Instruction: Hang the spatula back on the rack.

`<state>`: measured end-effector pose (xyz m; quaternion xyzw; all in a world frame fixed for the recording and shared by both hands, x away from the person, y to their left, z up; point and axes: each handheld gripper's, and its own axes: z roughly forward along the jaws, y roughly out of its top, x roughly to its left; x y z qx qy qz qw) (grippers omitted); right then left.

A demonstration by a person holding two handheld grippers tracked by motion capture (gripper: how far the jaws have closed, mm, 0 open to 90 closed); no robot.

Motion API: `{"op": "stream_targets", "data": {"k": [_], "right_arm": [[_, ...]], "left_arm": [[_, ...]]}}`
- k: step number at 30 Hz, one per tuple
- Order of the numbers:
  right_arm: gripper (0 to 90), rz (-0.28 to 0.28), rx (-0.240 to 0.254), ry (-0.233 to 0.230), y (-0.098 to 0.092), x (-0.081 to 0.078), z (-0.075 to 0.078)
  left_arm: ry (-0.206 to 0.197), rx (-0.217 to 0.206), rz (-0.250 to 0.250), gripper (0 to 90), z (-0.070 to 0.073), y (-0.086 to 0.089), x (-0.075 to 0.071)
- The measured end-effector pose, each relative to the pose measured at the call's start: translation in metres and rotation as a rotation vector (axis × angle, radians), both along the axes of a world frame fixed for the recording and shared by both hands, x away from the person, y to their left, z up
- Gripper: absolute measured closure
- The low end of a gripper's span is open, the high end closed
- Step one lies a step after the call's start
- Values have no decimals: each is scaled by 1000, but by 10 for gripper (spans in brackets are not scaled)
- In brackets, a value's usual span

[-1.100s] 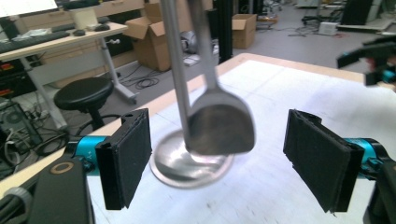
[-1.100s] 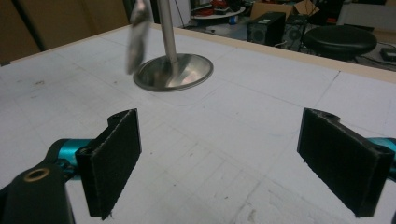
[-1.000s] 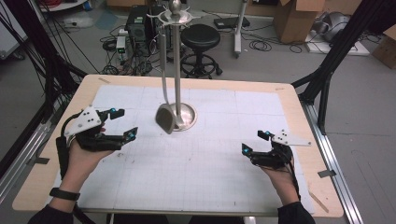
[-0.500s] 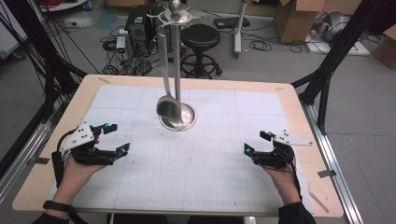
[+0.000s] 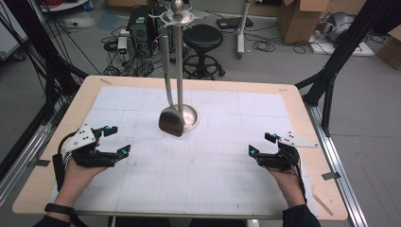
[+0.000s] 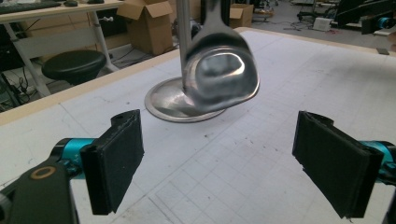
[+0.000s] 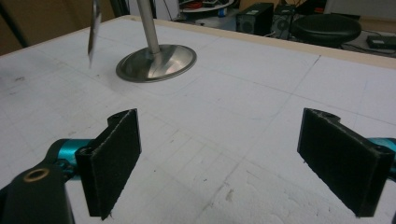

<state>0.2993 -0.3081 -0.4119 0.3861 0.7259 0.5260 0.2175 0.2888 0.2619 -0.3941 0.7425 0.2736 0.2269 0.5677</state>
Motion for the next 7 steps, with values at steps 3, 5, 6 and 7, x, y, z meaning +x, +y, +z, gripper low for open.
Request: {"op": "stream_targets", "data": {"k": [3, 5, 6, 7], "right_arm": [[126, 1, -1, 2, 0, 0, 0], [127, 1, 0, 2, 0, 0, 0], [126, 0, 1, 3, 0, 0, 0], [127, 0, 3, 3, 0, 0, 0]], "left_arm": [[2, 1, 3, 169, 0, 0, 0], [4, 2, 4, 169, 0, 0, 0], [5, 4, 3, 169, 0, 0, 0], [3, 6, 6, 169, -1, 0, 0]]}}
